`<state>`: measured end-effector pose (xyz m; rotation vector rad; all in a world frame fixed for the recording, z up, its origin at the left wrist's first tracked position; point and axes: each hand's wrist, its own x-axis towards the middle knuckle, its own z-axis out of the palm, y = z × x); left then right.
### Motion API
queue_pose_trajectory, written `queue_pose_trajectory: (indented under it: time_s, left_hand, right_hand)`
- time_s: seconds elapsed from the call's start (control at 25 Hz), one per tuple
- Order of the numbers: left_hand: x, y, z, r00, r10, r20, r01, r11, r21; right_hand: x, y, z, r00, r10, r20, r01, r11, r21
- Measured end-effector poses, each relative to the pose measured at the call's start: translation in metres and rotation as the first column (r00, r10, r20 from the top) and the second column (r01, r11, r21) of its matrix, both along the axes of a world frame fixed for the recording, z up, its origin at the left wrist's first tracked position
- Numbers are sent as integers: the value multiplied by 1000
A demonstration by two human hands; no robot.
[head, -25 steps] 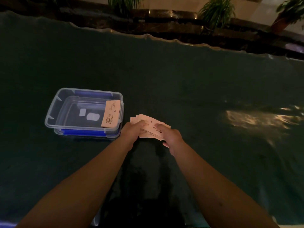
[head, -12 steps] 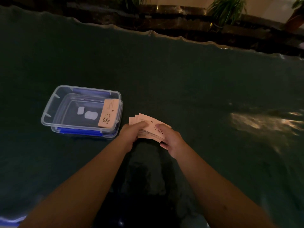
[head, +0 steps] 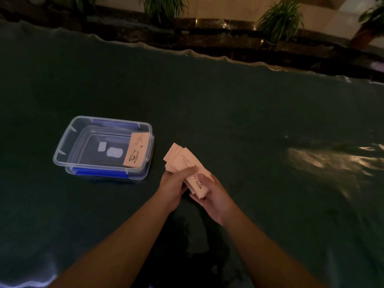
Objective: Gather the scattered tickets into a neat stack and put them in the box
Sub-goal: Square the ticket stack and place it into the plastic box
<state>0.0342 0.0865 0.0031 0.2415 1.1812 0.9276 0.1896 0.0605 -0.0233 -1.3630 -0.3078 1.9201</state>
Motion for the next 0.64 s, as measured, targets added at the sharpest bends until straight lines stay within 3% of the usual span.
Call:
queue_pose_trajectory:
  time_s: [0.08,0.16,0.32,0.44,0.64]
  left_hand:
    - [-2,-2,2,998,-66,-22,66,997,32]
    - [-10,-3,2,986,-144,-84,151,985,85]
    - [-31,0,2,872,-357,-334,434,881,190]
    - [-41,2,6,779,-438,-447,584,767,266]
    - [-46,1,-1,724,-434,-537,652,686,324]
  right_hand:
    - [4,-6,-3,997,63,35,-64,997,37]
    - [11,-5,0,969,181,168,-197,977,79]
    - [21,8,11,792,376,481,-509,842,181]
    - [13,13,20,729,392,561,-603,755,256]
    - [-3,4,7,731,283,620,-580,736,349]
